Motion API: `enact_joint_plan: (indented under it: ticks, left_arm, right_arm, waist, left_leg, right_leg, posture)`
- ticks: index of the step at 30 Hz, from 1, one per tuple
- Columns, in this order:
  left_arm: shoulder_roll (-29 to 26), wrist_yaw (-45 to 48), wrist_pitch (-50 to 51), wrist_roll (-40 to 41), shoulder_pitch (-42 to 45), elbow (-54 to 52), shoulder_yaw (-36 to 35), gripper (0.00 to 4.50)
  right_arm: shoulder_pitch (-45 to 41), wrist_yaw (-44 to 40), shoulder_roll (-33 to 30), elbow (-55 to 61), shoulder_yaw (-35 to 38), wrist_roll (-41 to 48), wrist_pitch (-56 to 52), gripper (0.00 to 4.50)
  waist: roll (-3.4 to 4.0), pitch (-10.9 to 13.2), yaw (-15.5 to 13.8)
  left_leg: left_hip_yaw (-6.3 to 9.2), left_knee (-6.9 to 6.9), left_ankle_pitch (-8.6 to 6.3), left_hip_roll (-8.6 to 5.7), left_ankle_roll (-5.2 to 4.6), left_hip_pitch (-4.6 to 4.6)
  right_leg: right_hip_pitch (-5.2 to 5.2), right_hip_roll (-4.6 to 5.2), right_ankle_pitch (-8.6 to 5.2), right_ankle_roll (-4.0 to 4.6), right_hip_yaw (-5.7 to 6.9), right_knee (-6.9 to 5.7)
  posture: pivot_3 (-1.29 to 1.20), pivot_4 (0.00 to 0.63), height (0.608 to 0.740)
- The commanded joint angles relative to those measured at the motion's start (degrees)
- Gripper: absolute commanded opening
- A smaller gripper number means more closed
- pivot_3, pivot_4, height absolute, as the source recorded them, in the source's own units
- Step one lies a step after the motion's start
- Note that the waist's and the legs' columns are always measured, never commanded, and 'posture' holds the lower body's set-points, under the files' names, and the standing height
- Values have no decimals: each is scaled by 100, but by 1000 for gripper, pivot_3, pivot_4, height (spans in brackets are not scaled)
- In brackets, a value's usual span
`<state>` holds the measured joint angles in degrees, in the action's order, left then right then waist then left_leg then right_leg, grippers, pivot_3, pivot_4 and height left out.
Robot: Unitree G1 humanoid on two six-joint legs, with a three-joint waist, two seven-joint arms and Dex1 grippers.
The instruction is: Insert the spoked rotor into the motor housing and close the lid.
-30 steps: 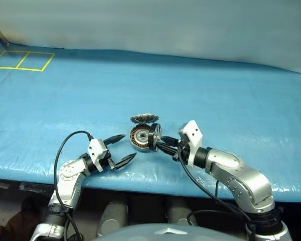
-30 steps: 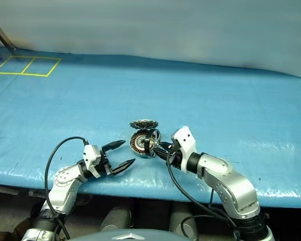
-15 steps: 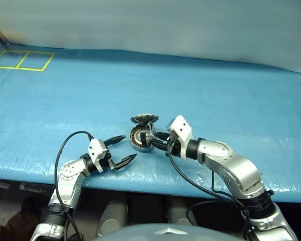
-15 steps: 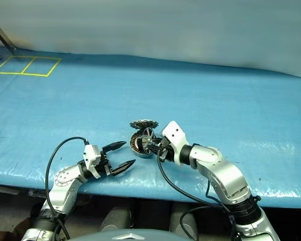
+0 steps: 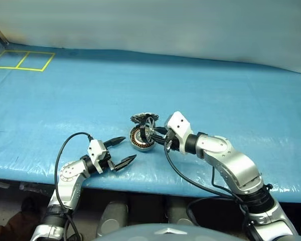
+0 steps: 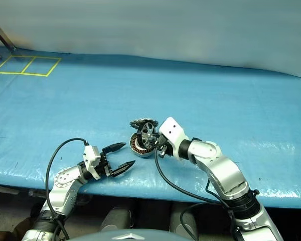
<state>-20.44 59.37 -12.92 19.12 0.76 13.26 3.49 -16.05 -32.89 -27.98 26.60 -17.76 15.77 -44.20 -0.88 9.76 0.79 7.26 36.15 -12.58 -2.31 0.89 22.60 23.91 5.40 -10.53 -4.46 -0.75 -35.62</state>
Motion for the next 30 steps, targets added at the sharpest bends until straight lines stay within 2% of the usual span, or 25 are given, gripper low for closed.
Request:
enact_joint_plan:
  ticks: [1,30]
  left_arm:
    - [16,12,-35,70,-34,-204,-22,4500]
    - [83,-89,-70,-7,-98,-213,45,4500]
  right_arm:
    - [-156,-84,-82,65,-46,-139,159,1232]
    - [-313,-299,-336,191,-308,-762,112,1232]
  waist:
    - [0,0,-2]
    - [0,0,-4]
  left_leg:
    - [0,0,0,0,0,0]
    - [0,0,0,0,0,0]
  right_leg:
    - [0,0,0,0,0,0]
    - [0,0,0,0,0,0]
  posture:
    - [0,150,740]
    - [0,150,740]
